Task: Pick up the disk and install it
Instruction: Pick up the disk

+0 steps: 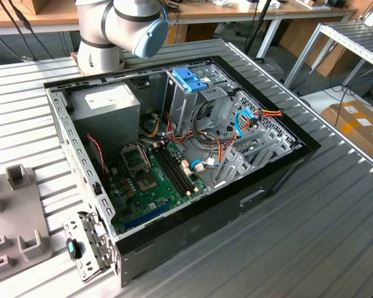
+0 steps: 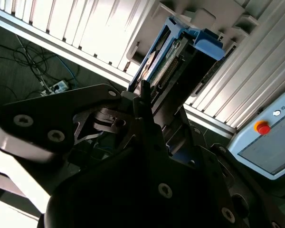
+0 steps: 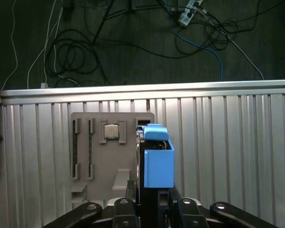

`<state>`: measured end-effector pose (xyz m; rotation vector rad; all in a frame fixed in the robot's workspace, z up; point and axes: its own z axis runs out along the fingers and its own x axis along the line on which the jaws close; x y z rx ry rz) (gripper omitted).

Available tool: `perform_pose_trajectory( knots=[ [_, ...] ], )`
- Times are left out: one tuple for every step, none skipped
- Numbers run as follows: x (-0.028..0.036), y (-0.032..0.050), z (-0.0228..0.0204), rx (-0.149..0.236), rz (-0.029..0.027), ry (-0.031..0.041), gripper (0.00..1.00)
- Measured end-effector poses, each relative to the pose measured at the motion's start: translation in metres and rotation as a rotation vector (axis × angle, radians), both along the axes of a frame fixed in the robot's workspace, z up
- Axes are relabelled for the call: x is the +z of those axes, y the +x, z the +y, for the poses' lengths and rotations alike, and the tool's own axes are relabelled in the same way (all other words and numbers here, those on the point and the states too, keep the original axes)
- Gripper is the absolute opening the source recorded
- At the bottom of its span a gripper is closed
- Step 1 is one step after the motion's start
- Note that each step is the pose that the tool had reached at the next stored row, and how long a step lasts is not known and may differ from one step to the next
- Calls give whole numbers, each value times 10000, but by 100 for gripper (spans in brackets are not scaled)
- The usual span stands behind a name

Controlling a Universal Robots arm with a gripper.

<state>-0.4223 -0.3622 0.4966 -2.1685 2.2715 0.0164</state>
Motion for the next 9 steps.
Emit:
perform_pose_trajectory(
  knots=[
    [1,0,0,0,1,0,35],
    [2,0,0,0,2,-1,35],
    [2,0,0,0,1,-1,35],
    [2,0,0,0,1,-1,35],
    [2,1,0,-1,0,0,35],
    [2,6,1,-1,0,0,35],
    [2,18,0,0,1,0,35],
    [2,30,0,0,1,0,35],
    [2,37,0,0,1,0,35]
  ],
)
